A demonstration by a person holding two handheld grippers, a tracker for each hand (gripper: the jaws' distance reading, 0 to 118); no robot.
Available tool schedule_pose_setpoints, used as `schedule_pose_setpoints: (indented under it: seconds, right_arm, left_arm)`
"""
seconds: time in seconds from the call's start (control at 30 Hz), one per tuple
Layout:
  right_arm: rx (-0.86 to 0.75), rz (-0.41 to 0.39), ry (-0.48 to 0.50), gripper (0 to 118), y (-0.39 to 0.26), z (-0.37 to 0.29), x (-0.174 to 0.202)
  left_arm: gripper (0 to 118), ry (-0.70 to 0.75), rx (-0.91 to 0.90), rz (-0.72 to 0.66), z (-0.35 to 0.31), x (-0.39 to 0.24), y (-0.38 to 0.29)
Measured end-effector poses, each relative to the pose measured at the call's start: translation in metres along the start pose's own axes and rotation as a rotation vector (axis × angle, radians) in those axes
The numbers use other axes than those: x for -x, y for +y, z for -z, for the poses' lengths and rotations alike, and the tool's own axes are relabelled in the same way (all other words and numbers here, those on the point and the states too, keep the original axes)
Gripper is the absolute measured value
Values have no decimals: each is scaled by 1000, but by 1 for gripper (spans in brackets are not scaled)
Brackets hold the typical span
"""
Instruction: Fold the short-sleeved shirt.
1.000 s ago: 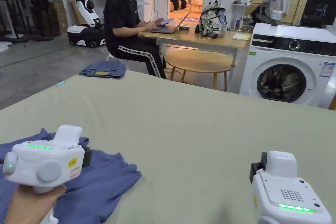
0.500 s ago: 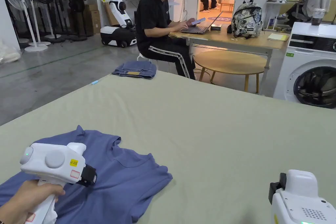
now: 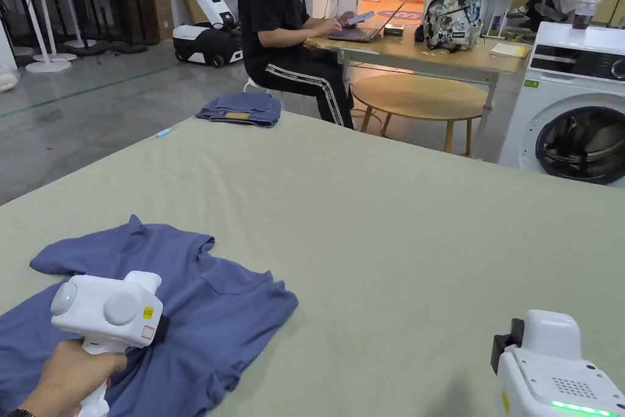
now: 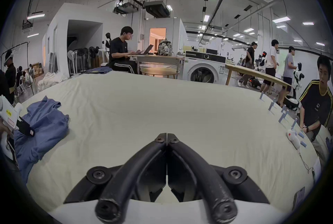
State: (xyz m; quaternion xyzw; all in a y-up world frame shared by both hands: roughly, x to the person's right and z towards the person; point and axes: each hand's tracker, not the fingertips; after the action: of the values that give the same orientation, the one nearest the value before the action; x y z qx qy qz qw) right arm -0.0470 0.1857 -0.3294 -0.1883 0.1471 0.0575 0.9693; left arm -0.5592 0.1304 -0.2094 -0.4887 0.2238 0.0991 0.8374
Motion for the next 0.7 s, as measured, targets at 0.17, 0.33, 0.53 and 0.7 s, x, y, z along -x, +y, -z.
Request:
schedule_pose_setpoints:
  seconds: [0.17, 0.33, 0.53, 0.7]
  right_arm:
    - [10, 10, -1, 0, -3, 1, -1]
    - [3, 30, -2, 0, -1, -3, -4]
    - [-24, 41, -9, 0, 6, -7, -8]
    - [-55, 56, -14, 0, 9, -9, -16]
  left_arm:
    - [0, -28, -25, -20, -5, 3, -1]
    - [0, -77, -156, -61, -41, 5, 5]
    - [0, -103, -298, -29, -98, -6, 26]
    - [0, -169, -471, -48, -156, -20, 54]
